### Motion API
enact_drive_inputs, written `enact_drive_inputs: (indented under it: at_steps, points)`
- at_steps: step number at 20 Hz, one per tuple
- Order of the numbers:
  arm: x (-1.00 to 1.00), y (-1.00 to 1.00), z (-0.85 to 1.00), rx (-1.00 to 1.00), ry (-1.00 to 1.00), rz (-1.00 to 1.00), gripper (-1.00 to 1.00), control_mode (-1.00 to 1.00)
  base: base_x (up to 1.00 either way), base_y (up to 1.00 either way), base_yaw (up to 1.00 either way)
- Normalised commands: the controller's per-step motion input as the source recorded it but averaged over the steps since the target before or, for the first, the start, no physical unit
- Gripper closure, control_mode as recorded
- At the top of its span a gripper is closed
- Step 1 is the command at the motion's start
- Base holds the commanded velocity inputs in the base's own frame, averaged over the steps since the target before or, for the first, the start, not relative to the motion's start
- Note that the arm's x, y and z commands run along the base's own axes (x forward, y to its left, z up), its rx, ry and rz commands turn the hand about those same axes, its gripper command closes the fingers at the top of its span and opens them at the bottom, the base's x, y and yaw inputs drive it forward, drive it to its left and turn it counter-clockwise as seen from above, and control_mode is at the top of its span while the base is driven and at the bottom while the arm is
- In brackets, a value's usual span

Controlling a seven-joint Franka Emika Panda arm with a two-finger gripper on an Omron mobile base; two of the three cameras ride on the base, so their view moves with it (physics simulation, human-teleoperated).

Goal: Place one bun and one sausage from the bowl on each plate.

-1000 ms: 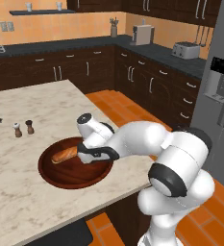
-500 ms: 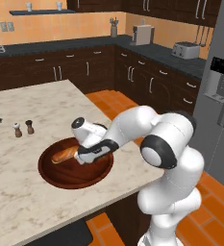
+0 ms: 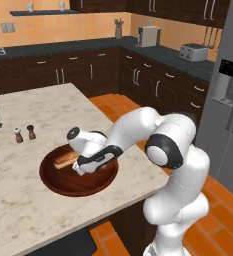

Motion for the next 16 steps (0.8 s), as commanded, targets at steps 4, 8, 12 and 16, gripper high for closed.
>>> enact_drive_inputs:
  at_steps: [4,8,12,16]
  points:
    - [-0.98,-0.41,0.77,0.19,-0.17,-0.07,1.0,-1.0,0.0,0.0,0.0]
    - [-1.0,-0.64,0.92,0.29,-0.19,-0.13,1.0,-1.0,0.0,0.0,0.0]
    - [-1.0,-0.97,0.51,0.36,-0.31,-0.07,1.0,-1.0,0.0,0.0,0.0]
    - [-0.5,-0.42,0.0,0.1,-0.1,-0.08,1.0,1.0,-0.5,-0.3,-0.08]
